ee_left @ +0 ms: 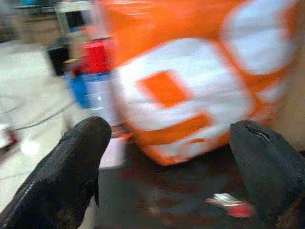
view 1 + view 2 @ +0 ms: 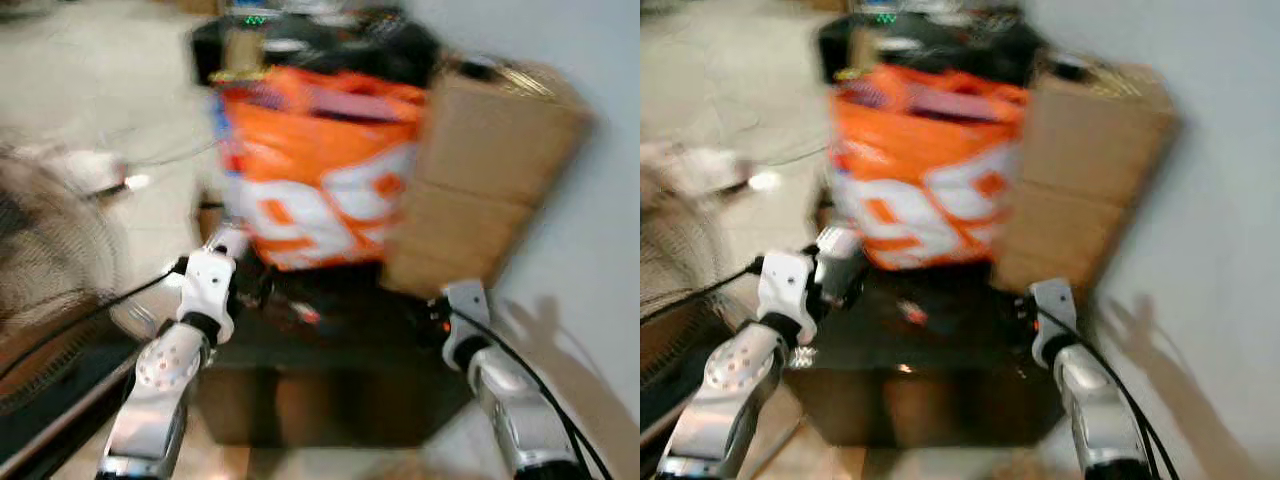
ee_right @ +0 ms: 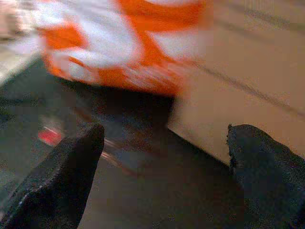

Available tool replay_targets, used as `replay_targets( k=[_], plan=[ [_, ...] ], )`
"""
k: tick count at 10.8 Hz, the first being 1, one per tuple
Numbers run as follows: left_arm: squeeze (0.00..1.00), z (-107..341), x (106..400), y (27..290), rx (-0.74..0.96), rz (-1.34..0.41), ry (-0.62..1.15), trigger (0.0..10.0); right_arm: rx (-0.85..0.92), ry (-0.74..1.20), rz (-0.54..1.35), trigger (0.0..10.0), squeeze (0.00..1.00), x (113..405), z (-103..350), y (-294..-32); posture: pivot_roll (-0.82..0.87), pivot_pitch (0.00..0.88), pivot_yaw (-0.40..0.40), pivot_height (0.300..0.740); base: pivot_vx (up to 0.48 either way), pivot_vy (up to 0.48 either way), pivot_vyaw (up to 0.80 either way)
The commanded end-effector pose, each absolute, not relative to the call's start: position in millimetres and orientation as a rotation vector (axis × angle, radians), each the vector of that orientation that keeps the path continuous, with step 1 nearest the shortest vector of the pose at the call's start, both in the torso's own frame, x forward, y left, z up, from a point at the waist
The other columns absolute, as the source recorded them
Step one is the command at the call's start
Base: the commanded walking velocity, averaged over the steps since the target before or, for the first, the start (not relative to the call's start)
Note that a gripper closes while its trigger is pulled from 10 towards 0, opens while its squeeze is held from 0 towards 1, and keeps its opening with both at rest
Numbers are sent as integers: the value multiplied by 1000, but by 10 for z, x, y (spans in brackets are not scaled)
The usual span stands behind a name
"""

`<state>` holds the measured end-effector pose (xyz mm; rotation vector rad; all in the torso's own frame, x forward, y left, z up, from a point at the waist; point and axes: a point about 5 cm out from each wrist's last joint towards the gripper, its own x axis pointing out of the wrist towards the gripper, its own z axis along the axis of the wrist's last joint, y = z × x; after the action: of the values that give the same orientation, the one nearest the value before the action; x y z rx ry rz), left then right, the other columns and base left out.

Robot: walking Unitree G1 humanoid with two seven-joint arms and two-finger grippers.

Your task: Hang keys on a hook

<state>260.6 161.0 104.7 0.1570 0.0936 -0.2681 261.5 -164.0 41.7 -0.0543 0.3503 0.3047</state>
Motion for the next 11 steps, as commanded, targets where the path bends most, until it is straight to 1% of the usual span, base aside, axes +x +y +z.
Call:
replay_targets(
  k=[1,2,4,5,6,7,8,11],
  plan=[
    [208,1073,2614,1679,168,-248,85,10000,-49,321,350,10000,1000,2649,474,-1563,-46,0,-45,740,401,0,800],
    [188,1070,2616,1663,165,-258,83,10000,-64,358,428,10000,1000,2608,435,-1601,-47,0,-45,740,0,0,0],
    [173,1030,2587,1626,176,-317,101,10000,-156,424,565,10000,1000,2576,373,-1642,-50,0,-48,740,0,0,0],
    [173,1008,2567,1621,180,-354,120,10000,-200,446,611,10000,1000,2581,356,-1635,-50,0,-49,740,0,0,0],
    [176,994,2545,1635,189,-382,134,10000,-198,446,633,10000,1000,2597,344,-1619,-47,0,-49,740,0,0,0],
    [173,968,2498,1655,205,-441,164,10000,-183,454,671,10000,463,2637,321,-1568,-42,0,-50,740,0,0,0],
    [176,945,2447,1690,221,-493,199,10000,-156,457,697,10000,0,2696,304,-1470,-40,0,-49,740,0,0,0],
    [176,955,2348,1807,255,-504,229,10000,-152,487,676,10000,0,2804,183,-1210,-14,0,-48,740,0,0,0]
  ],
)
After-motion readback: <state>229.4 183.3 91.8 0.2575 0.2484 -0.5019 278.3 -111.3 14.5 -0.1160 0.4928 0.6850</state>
